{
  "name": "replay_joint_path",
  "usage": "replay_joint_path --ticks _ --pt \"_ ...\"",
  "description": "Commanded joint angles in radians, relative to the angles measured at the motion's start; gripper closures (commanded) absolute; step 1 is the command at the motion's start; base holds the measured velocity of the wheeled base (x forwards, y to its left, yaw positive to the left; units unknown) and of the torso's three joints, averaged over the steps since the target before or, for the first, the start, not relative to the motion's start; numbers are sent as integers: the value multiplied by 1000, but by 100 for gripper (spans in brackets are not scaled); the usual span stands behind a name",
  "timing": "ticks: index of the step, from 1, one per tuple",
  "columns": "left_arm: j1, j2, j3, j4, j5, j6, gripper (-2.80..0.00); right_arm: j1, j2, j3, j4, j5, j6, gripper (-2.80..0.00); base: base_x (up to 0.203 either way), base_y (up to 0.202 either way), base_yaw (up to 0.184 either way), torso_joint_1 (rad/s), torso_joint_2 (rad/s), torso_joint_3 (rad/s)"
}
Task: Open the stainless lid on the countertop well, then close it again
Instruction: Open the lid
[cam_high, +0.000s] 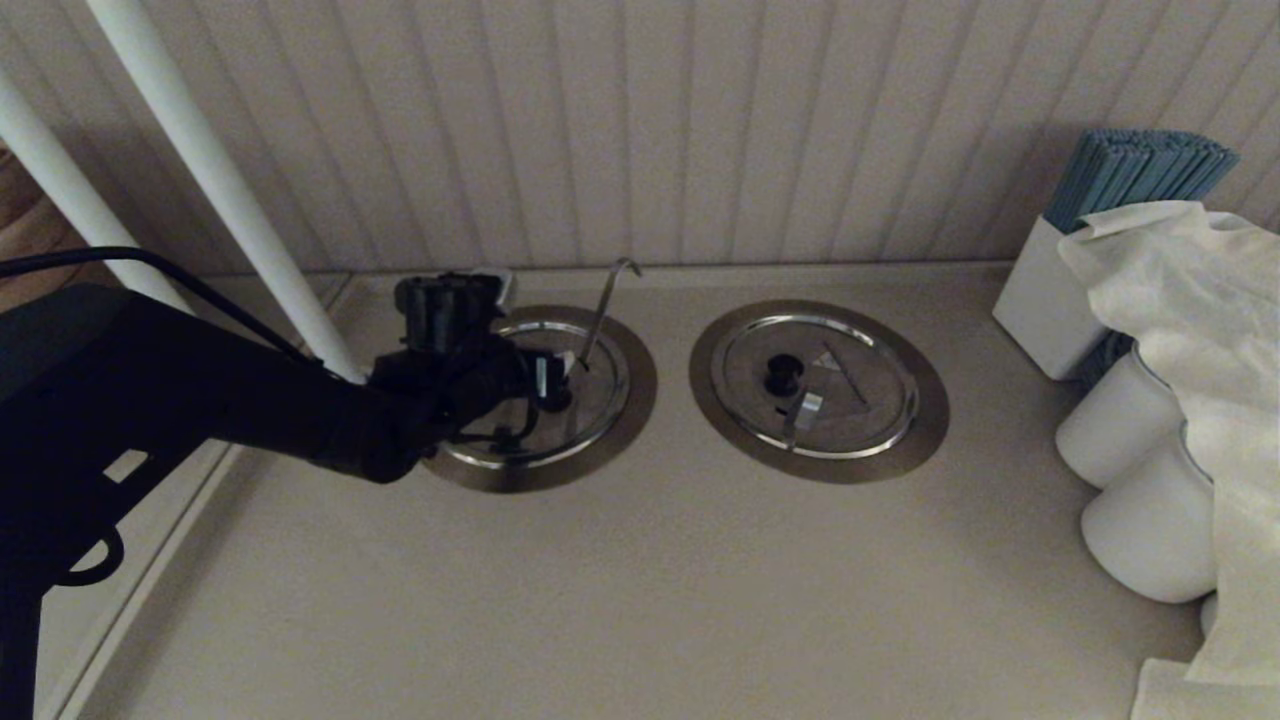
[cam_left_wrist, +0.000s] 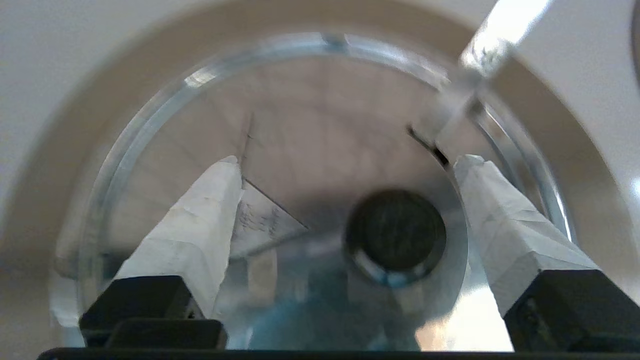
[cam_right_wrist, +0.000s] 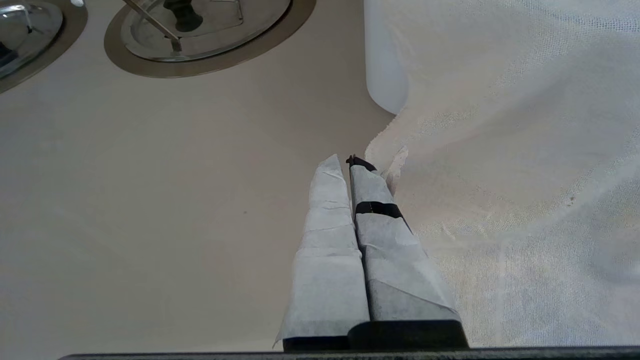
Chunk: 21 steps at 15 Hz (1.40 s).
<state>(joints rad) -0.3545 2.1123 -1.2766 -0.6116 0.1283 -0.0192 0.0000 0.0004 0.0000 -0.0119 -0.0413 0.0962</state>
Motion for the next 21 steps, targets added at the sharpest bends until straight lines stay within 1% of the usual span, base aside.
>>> replay_joint_path --ticks 1,2,4,7,8,9,10,15,18,21 --pt "0 12 36 -79 23 -3 -280 0 1 0 0 0 0 0 0 0 0 0 0 0" --pt "-3 27 61 -149 47 -17 -280 0 1 0 0 0 0 0 0 0 0 0 0 0" --pt "-25 45 74 -166 59 -46 -280 0 1 0 0 0 0 0 0 0 0 0 0 0" --pt "-29 63 92 -186 59 -61 -280 0 1 0 0 0 0 0 0 0 0 0 0 0" --pt "-32 69 97 -201 59 -73 -280 0 1 0 0 0 0 0 0 0 0 0 0 0" --pt "-37 93 104 -240 60 -101 -280 0 1 0 0 0 0 0 0 0 0 0 0 0" --pt "-38 98 106 -246 60 -107 -280 0 1 0 0 0 0 0 0 0 0 0 0 0" --pt "-38 117 106 -247 59 -108 -280 0 1 0 0 0 0 0 0 0 0 0 0 0" --pt "-36 106 147 -249 62 -102 -280 0 1 0 0 0 0 0 0 0 0 0 0 0" --pt "-18 117 161 -283 62 -99 -280 0 1 0 0 0 0 0 0 0 0 0 0 0"
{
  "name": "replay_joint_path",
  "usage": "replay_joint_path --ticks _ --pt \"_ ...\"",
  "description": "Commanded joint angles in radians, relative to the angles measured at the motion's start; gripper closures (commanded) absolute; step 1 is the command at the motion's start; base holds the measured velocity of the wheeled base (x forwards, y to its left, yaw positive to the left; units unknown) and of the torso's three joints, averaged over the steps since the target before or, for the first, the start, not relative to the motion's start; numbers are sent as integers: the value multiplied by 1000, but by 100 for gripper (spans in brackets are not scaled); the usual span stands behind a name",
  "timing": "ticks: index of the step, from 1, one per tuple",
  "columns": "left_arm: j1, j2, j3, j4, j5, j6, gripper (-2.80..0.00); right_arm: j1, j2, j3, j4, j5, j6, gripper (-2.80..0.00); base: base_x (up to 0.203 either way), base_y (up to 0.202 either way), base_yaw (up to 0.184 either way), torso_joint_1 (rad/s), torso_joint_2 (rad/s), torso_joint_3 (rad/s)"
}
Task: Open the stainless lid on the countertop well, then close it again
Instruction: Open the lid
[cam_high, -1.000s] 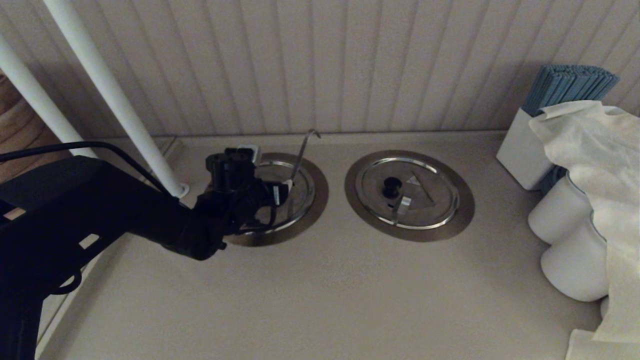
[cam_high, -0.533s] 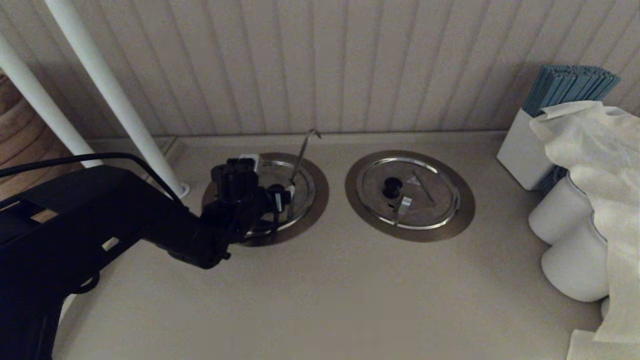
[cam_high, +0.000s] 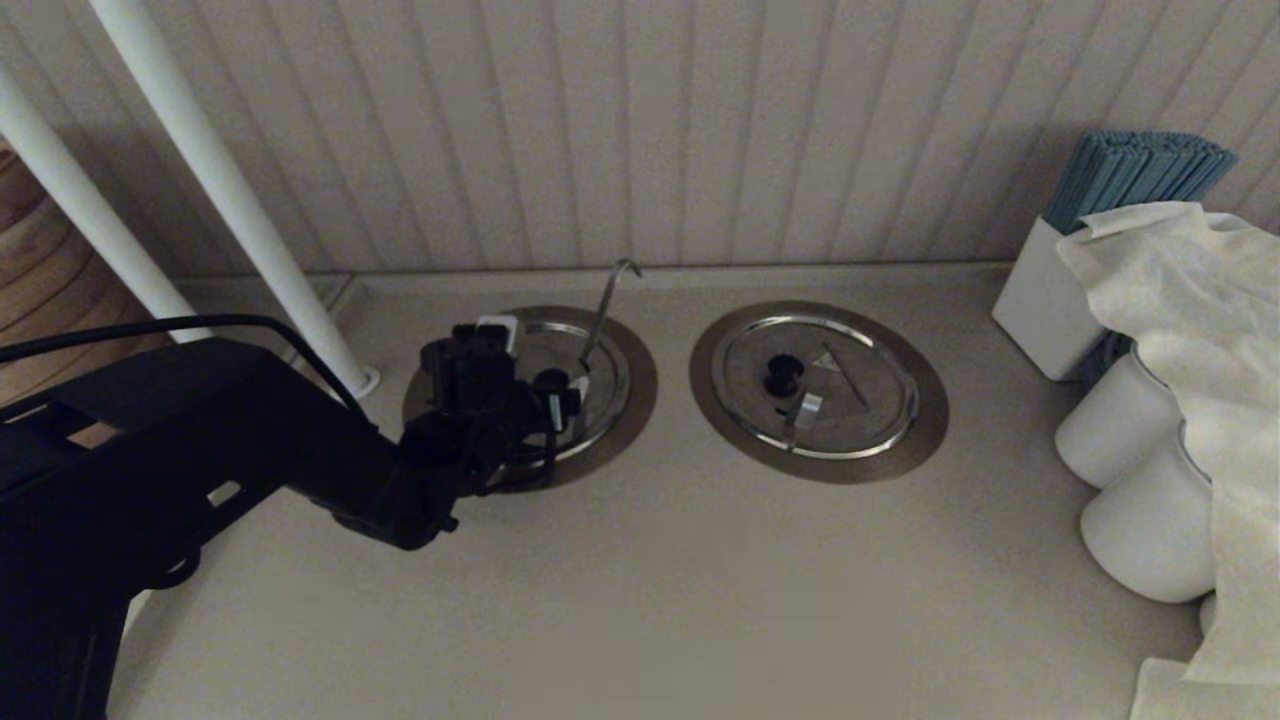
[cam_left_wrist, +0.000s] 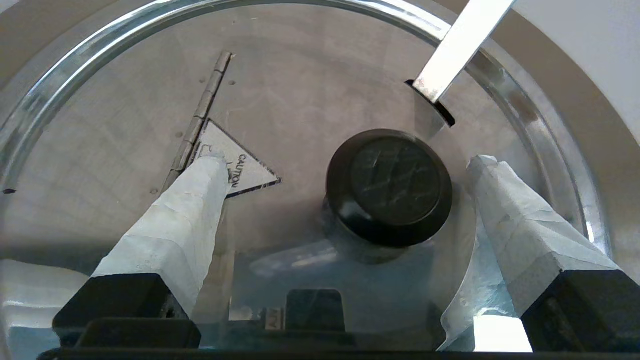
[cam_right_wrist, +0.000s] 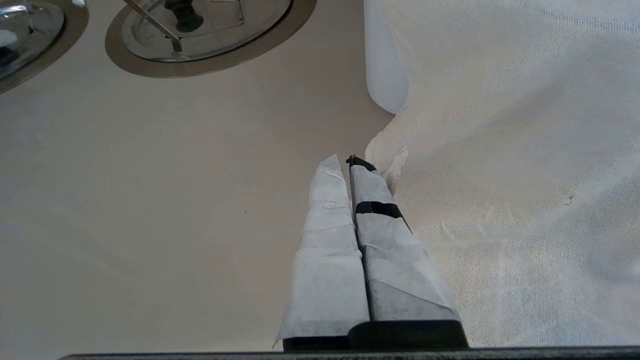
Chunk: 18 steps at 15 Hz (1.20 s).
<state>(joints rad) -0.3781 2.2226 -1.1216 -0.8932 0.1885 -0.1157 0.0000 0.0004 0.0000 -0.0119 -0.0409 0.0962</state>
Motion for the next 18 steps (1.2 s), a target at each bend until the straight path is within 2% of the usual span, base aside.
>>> replay_joint_path --ticks 1,8,13,18 --pt "7 9 8 -2 3 1 -280 0 0 0 0 -1 -1 0 0 0 0 0 0 0" --pt "38 20 0 -6 3 4 -280 0 1 0 0 -1 0 0 0 0 0 0 0 0" --pt "42 23 5 -92 3 34 -280 0 1 0 0 -1 0 0 0 0 0 0 0 0" --pt "47 -29 -1 -99 2 35 -280 0 1 0 0 -1 0 0 0 0 0 0 0 0"
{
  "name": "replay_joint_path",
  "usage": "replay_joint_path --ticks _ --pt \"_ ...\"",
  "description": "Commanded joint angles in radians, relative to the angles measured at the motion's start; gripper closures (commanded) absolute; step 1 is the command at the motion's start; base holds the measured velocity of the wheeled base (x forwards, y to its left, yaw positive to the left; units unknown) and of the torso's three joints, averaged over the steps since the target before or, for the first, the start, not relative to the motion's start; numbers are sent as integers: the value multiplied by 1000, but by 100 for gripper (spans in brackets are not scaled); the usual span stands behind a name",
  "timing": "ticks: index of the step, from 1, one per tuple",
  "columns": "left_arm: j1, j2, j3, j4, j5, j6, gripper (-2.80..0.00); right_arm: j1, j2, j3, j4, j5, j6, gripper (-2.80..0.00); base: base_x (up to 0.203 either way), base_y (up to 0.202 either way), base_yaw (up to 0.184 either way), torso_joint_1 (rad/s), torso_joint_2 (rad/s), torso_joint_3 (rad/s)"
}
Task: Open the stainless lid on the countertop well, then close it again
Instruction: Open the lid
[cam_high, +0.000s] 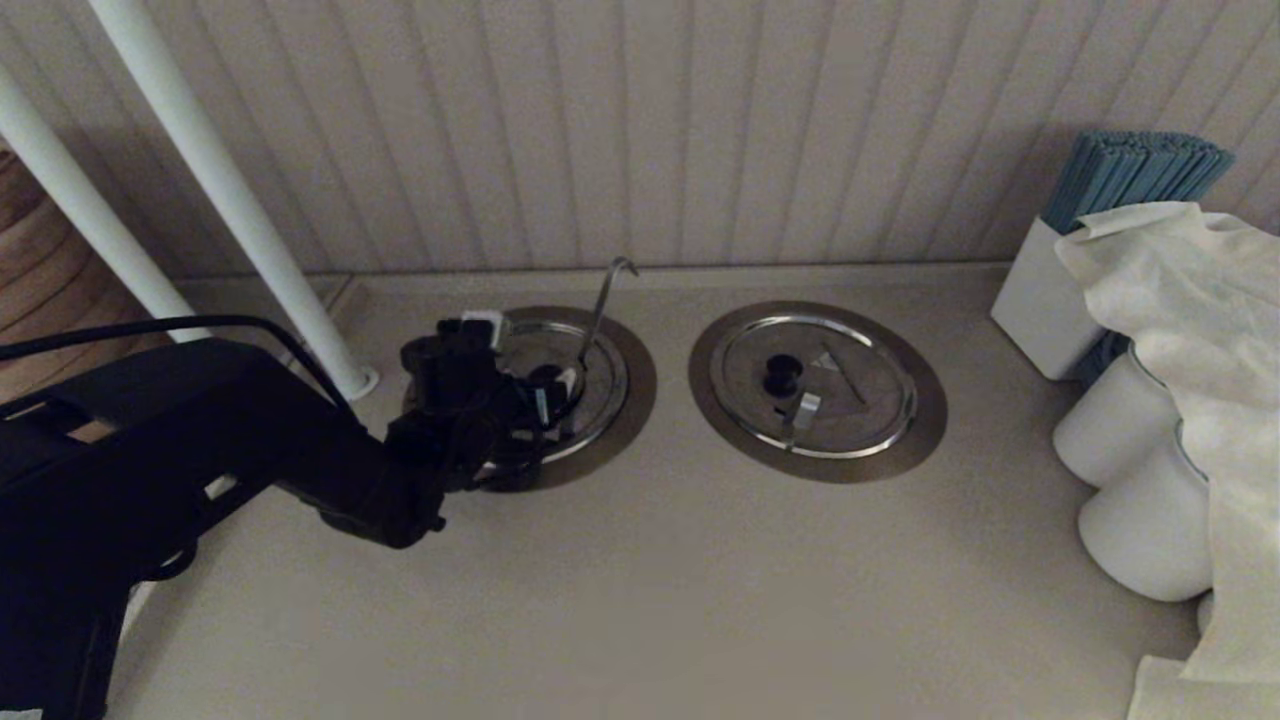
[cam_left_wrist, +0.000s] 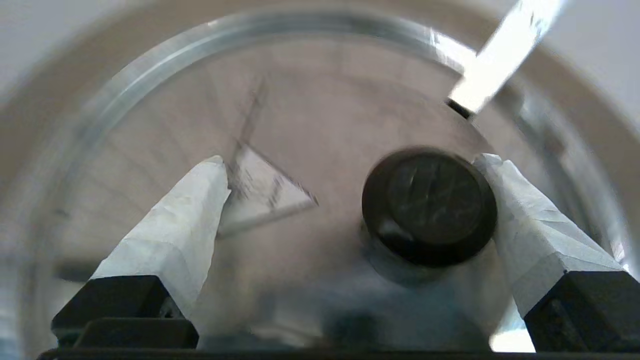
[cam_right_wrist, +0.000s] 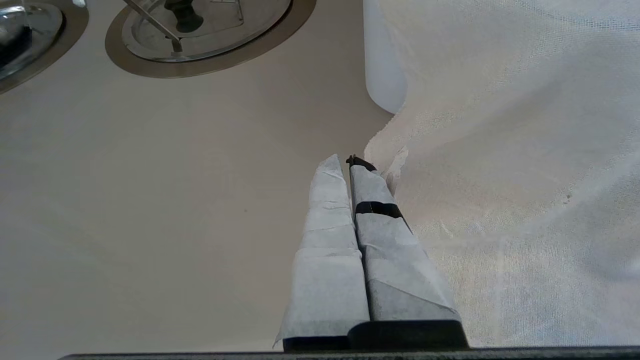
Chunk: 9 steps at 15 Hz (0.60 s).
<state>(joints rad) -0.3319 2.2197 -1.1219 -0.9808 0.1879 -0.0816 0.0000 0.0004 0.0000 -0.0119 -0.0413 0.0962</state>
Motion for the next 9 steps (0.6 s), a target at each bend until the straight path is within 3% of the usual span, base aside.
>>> replay_joint_path --ticks 1,9 --pt "0 -33 -1 -12 1 0 -280 0 0 0 0 0 0 0 0 0 0 0 0 0" --pt "13 -64 -3 -13 -1 -1 -280 0 1 0 0 0 0 0 0 0 0 0 0 0"
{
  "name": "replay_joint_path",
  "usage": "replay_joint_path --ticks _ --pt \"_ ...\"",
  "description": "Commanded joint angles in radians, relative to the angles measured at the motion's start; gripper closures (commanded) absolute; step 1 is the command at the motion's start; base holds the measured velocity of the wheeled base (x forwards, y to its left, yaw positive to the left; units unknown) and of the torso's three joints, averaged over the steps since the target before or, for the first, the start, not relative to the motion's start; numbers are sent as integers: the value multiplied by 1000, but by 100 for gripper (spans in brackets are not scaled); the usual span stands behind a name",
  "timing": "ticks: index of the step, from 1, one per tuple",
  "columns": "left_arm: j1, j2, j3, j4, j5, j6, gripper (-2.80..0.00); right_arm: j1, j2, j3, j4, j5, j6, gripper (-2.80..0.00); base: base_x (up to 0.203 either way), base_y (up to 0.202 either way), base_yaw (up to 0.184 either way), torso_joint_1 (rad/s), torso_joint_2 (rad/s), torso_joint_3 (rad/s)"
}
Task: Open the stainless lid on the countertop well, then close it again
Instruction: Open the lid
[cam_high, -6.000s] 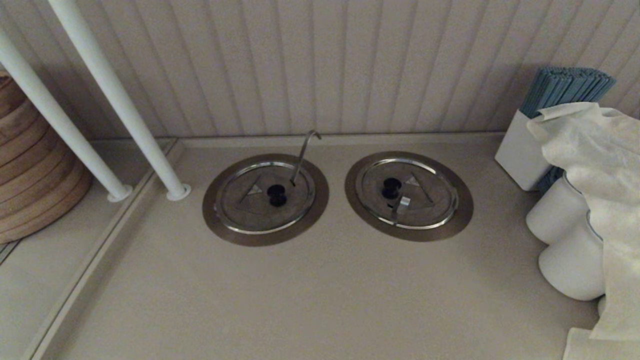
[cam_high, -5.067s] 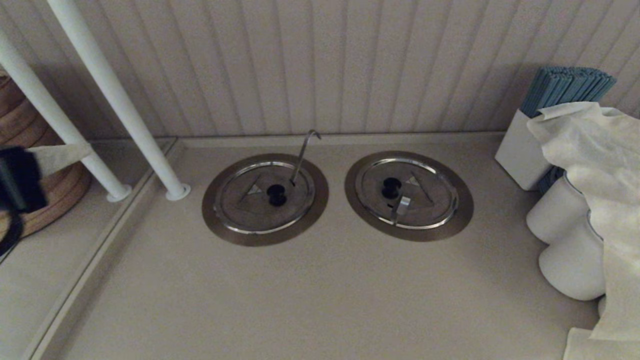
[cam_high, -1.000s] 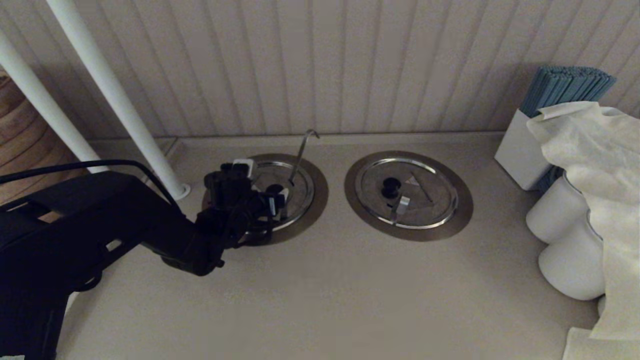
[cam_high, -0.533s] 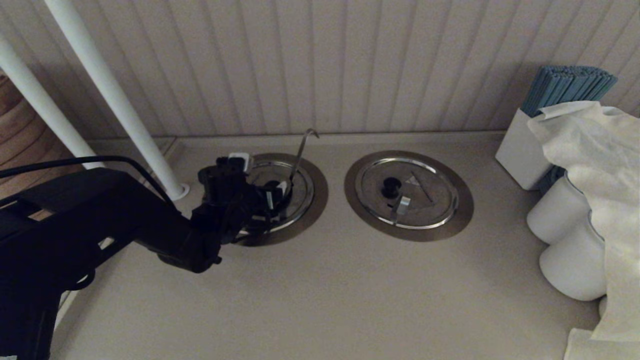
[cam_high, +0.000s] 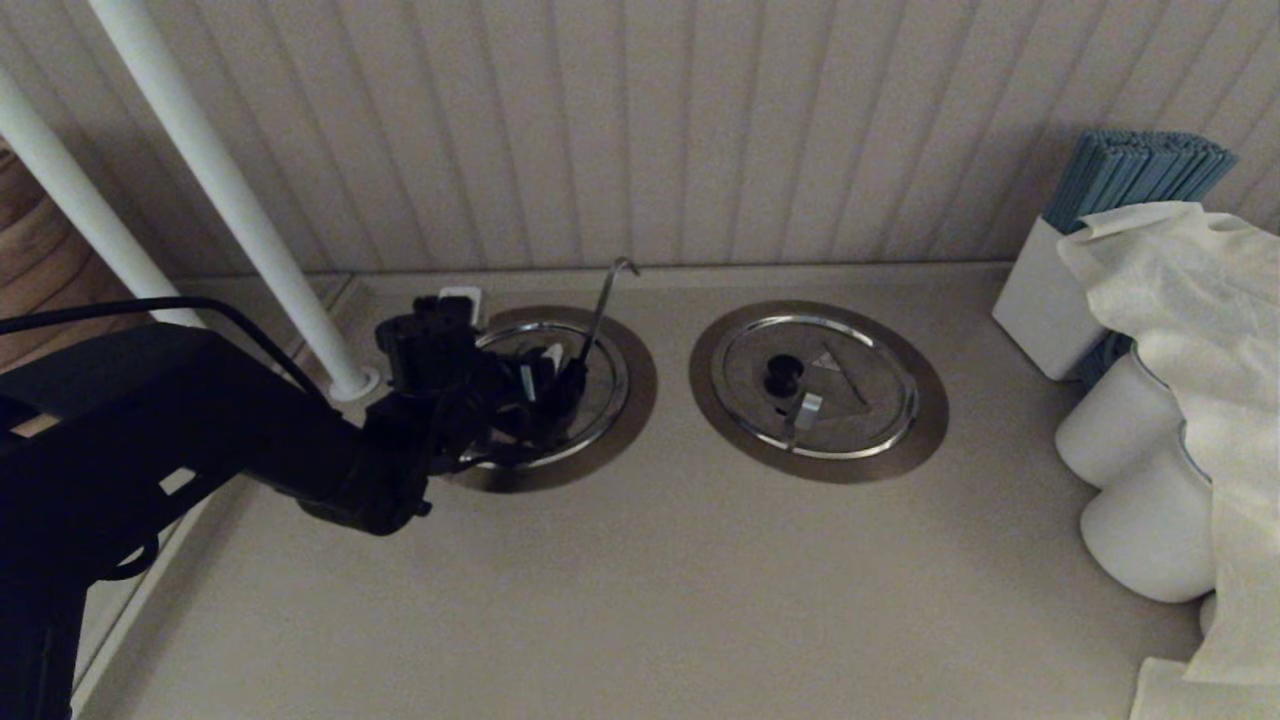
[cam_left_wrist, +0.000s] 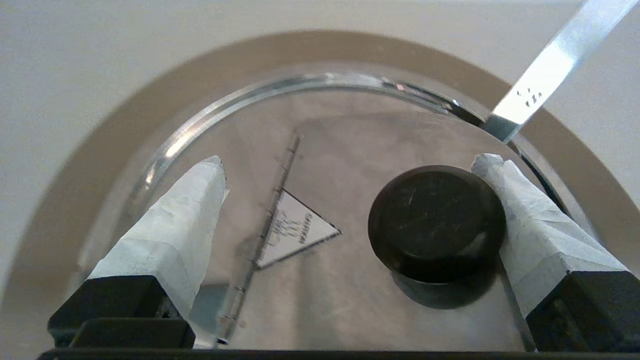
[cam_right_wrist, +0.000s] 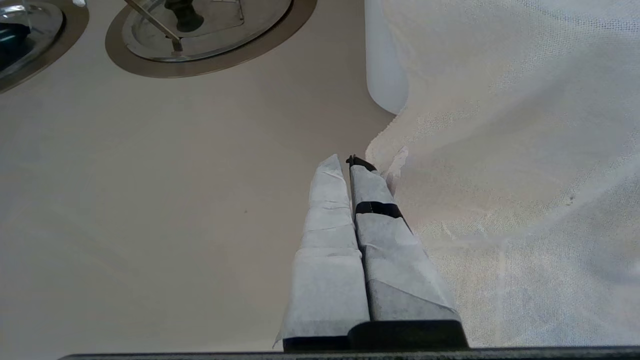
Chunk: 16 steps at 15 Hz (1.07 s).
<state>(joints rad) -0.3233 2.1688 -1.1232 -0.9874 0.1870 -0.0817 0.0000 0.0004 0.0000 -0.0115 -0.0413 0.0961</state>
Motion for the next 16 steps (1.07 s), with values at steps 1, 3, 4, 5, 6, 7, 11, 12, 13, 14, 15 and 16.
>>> replay_joint_path --ticks 1,3,4,5,6,7,11,12,13,14,15,16 --pt "11 -18 -4 -7 -2 -1 -280 0 1 0 -1 0 1 0 0 0 0 0 0 0" --pt "27 -24 -12 -5 -4 -2 -280 0 1 0 -1 0 1 0 0 0 0 0 0 0" --pt "31 -24 -13 -5 -4 -1 -280 0 1 0 -1 0 1 0 0 0 0 0 0 0" --pt "33 -24 -13 -5 -4 -1 -280 0 1 0 -1 0 1 0 0 0 0 0 0 0" --pt "41 -25 -16 -5 -5 -1 -280 0 1 0 -1 0 1 0 0 0 0 0 0 0" --pt "46 -26 -18 -5 -6 -1 -280 0 1 0 -1 0 1 0 0 0 0 0 0 0" --pt "82 -26 -43 -4 -8 -3 -280 0 1 0 -1 0 1 0 0 0 0 0 0 0" --pt "88 -26 -45 -4 -8 -3 -280 0 1 0 -1 0 -1 0 0 0 0 0 0 0" --pt "95 -26 -50 -4 -8 -3 -280 0 1 0 -1 0 1 0 0 0 0 0 0 0" --pt "102 -26 -56 -4 -8 -3 -280 0 1 0 -1 0 -1 0 0 0 0 0 0 0" --pt "109 -26 -59 -4 -8 -2 -280 0 1 0 -1 0 1 0 0 0 0 0 0 0" --pt "118 -25 -69 -4 -8 -1 -280 0 1 0 -1 0 1 0 0 0 0 0 0 0"
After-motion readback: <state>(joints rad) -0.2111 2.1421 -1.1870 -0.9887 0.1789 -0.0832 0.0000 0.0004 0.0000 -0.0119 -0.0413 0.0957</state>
